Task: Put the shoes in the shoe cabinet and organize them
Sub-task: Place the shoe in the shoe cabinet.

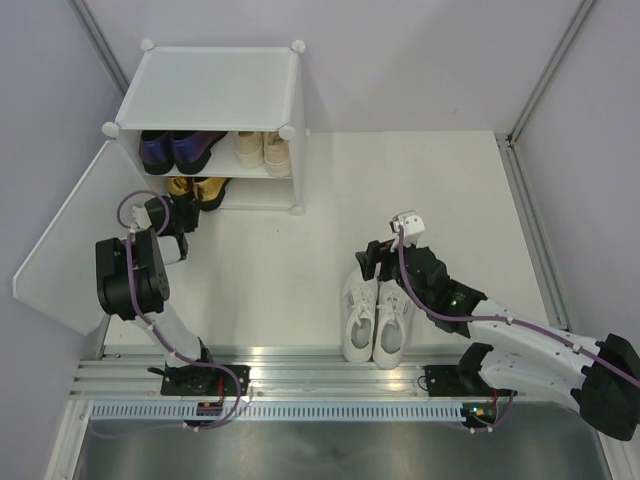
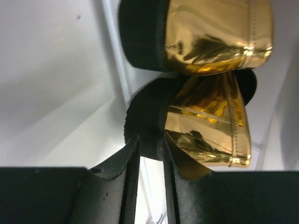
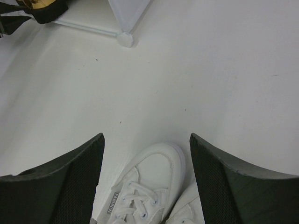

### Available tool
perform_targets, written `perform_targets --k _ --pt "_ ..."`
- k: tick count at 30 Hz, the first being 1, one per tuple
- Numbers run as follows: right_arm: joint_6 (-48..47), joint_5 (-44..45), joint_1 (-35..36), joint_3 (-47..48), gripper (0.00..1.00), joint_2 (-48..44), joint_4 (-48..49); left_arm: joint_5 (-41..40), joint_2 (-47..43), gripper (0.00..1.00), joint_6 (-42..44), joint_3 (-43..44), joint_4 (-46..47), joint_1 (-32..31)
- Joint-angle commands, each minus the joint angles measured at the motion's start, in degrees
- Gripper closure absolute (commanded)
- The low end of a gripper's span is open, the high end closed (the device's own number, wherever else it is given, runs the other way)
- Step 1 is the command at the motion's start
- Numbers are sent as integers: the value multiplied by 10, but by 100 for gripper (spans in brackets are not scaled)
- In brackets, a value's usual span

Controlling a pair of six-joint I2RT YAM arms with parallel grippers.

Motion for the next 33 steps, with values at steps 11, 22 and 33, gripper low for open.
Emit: perform_targets --k 11,22,33 --pt "-5 14 -1 20 22 15 19 25 24 70 -25 77 56 -2" --pt "-3 10 -1 21 22 17 20 20 -15 70 -23 16 58 0" --pt "3 -5 -1 19 22 13 21 42 -56 72 -14 -48 69 -2"
